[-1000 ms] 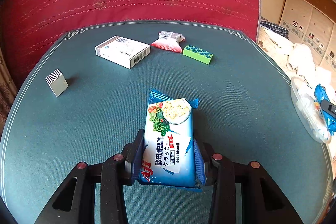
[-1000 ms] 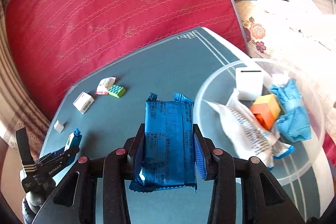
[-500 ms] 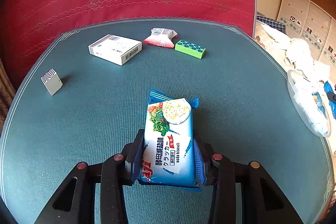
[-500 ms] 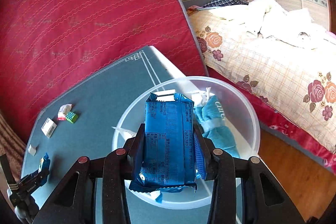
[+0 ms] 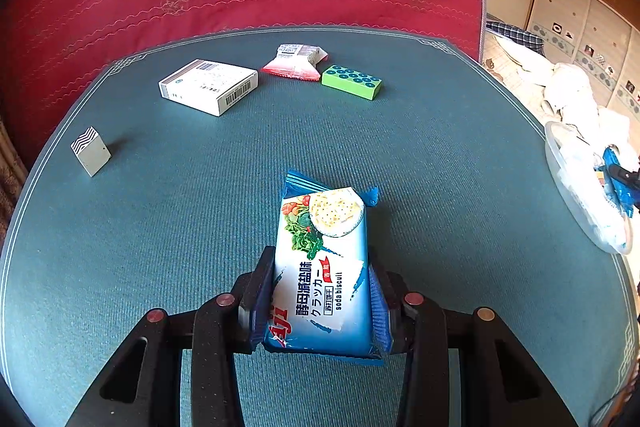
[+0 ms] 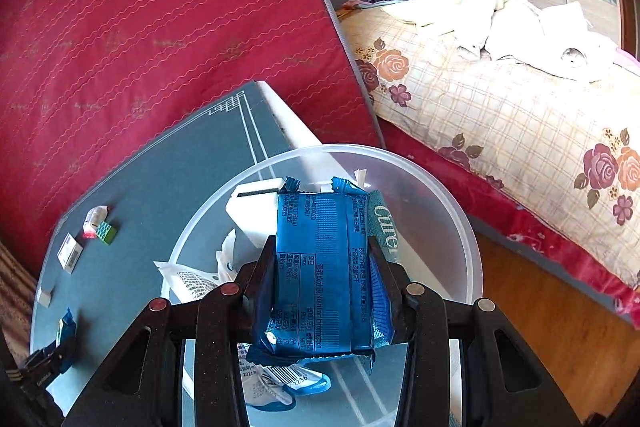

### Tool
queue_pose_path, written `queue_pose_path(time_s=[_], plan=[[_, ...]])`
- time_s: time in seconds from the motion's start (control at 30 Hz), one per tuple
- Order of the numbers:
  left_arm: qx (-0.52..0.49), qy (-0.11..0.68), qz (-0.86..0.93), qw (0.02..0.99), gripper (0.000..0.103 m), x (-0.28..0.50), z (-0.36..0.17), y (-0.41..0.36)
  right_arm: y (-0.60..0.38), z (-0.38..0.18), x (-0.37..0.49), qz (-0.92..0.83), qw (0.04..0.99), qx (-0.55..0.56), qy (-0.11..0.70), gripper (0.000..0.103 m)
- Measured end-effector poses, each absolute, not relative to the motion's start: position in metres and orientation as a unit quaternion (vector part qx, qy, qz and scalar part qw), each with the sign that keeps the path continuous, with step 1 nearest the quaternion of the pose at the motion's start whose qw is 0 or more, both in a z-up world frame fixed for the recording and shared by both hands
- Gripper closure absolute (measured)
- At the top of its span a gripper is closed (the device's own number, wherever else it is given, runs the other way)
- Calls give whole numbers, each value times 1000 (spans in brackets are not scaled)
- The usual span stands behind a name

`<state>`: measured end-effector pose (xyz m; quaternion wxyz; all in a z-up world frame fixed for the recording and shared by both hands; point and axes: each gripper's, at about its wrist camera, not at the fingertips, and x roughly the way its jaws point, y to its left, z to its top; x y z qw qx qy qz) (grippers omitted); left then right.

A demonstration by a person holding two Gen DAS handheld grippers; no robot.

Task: Organize objects
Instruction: 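Carry both packets in both grippers over to the clear bowl, then open the right gripper over the bowl while the left gripper releases the biscuit packet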

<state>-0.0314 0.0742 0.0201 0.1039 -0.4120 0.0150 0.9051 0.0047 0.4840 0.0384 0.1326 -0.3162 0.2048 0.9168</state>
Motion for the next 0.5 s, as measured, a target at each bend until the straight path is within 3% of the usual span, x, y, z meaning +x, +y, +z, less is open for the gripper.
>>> queue_pose_path(time_s=[0.13, 0.5], plan=[[-412, 14, 905, 106, 59, -31, 22, 78, 486, 43, 12, 918, 129, -307, 214, 48], [-407, 34, 903, 135, 59, -33, 33, 116, 475, 55, 49, 931, 143, -282, 179, 46]])
